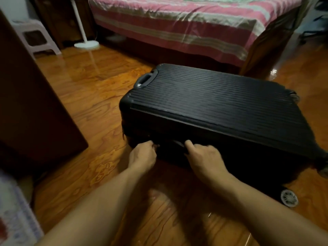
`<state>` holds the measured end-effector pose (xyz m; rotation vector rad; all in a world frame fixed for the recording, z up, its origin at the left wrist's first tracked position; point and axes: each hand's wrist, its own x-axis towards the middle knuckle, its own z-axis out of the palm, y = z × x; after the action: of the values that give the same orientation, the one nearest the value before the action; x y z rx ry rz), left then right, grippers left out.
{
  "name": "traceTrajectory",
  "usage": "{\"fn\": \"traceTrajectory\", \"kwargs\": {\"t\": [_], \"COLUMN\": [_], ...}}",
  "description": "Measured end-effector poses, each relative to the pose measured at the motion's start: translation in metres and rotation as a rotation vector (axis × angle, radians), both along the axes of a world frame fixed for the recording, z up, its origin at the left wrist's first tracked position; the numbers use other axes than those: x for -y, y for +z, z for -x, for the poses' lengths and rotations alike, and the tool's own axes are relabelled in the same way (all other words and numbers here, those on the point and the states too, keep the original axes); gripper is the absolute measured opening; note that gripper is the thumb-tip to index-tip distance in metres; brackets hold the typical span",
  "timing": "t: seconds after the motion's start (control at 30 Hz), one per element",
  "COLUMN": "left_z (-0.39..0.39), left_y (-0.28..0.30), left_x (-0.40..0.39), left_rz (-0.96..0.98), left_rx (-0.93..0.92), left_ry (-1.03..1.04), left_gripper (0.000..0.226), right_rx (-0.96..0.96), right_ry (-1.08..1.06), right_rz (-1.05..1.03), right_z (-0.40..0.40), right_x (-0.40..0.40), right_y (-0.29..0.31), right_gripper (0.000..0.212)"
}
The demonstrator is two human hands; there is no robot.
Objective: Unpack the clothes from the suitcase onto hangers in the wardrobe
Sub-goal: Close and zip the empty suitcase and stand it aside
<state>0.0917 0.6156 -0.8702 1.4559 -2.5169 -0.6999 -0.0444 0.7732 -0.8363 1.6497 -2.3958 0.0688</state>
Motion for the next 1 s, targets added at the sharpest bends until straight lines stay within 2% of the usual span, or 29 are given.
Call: {"fn": "traceTrajectory", "kwargs": {"t": [0.13, 0.27, 0.33, 0.43, 0.5, 0.57, 0.63, 0.7, 0.8, 0.87, 0.93, 1.0], "left_z": [-0.003, -0.008, -0.006, -0.002, 0.0, -0.007, -0.023, -0.035, -0.041, -0.053, -0.076, -0.102], "left_y": [0.073, 0.201, 0.259, 0.316, 0.334, 0.337, 0.339, 0.339, 0.345, 0.35, 0.35, 0.342], "left_x": [-0.018, -0.048, -0.056, -0.068, -0.081, -0.092, -0.093, -0.089, -0.084, -0.083, -0.077, -0.061], "left_rz": [0.158, 0.134, 0.16, 0.146, 0.055, -0.046, -0.106, -0.146, -0.242, -0.272, -0.257, -0.391], "left_rx": [-0.068, -0.226, -0.224, -0.109, 0.021, 0.072, 0.089, 0.106, 0.102, 0.001, -0.124, -0.137], "left_ry": [-0.088, -0.057, -0.078, -0.101, -0.032, 0.093, 0.227, 0.233, 0.175, 0.194, 0.282, 0.408], "left_gripper": [0.027, 0.028, 0.027, 0.028, 0.028, 0.028, 0.028, 0.028, 0.026, 0.022, 0.023, 0.045], "right_rx": [-0.013, -0.042, -0.043, -0.007, 0.086, 0.168, 0.193, 0.208, 0.239, 0.263, 0.316, 0.413], "right_ry": [-0.005, 0.051, 0.059, 0.082, 0.091, 0.096, 0.125, 0.125, -0.011, -0.112, -0.127, -0.049], "right_rz": [0.009, -0.043, -0.124, -0.224, -0.297, -0.352, -0.402, -0.418, -0.424, -0.358, -0.177, -0.064], "right_z": [0.016, 0.046, 0.067, 0.087, 0.093, 0.097, 0.102, 0.1, 0.08, 0.052, 0.019, -0.021], "right_x": [-0.014, -0.021, -0.025, -0.025, -0.022, -0.02, -0.02, -0.024, -0.026, -0.027, -0.027, -0.024], "right_y": [0.085, 0.226, 0.285, 0.33, 0.333, 0.328, 0.327, 0.323, 0.315, 0.315, 0.321, 0.321], "right_gripper": [0.024, 0.035, 0.046, 0.049, 0.044, 0.036, 0.038, 0.044, 0.05, 0.057, 0.056, 0.04]}}
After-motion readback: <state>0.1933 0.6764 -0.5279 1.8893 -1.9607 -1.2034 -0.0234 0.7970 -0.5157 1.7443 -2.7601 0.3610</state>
